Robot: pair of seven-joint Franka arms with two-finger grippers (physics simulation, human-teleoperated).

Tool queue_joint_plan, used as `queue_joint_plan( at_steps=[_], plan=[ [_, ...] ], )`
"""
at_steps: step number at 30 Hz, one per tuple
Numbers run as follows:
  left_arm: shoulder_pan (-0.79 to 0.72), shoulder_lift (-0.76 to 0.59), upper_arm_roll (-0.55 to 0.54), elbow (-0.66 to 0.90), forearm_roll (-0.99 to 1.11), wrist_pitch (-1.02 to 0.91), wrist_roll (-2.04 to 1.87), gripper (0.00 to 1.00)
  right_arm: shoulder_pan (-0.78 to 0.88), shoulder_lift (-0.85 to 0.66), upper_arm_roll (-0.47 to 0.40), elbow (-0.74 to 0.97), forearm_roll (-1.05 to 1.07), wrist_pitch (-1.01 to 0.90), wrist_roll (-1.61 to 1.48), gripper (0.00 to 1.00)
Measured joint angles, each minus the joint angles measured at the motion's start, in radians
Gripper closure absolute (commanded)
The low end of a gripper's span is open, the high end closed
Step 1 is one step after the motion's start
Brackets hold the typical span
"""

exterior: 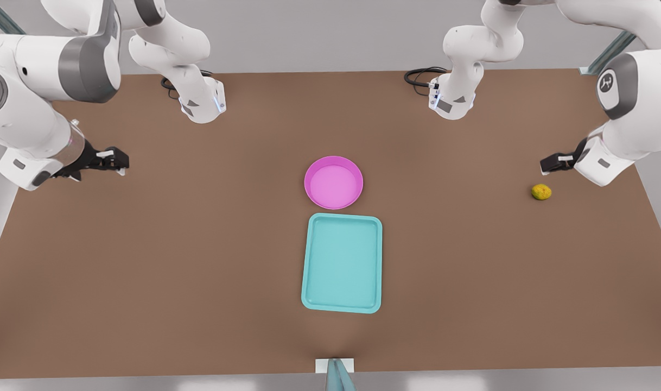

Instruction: Place the orange on the plate with the left arm and the plate on the tray with the right arm

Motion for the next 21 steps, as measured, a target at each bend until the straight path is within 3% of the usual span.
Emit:
queue_joint_plan(
  at_steps=[3,7,10,15,21],
  plan=[
    [-0.016,0.038,0.024,-0.051,0.006,0.012,-0.001,0.0,0.005,0.0,0.0,-0.01,-0.002,0.016,-0.018,0.0],
    [-0.004,0.094,0.155,-0.436,0.007,0.196,0.02,0.0,0.009,0.0,0.0,-0.017,-0.003,0.028,-0.037,0.0],
    [0.026,0.143,0.202,-0.619,0.007,0.413,0.058,0.0,0.009,0.001,0.001,-0.02,-0.002,0.032,-0.049,0.0],
    [0.137,0.199,0.212,-0.667,0.009,0.665,0.131,0.0,0.009,-0.002,0.001,-0.039,0.004,0.037,-0.065,0.0],
    [0.196,0.237,0.217,-0.668,0.013,0.792,0.253,0.0,0.009,0.001,0.001,-0.042,0.009,0.039,-0.079,0.0]
  ],
)
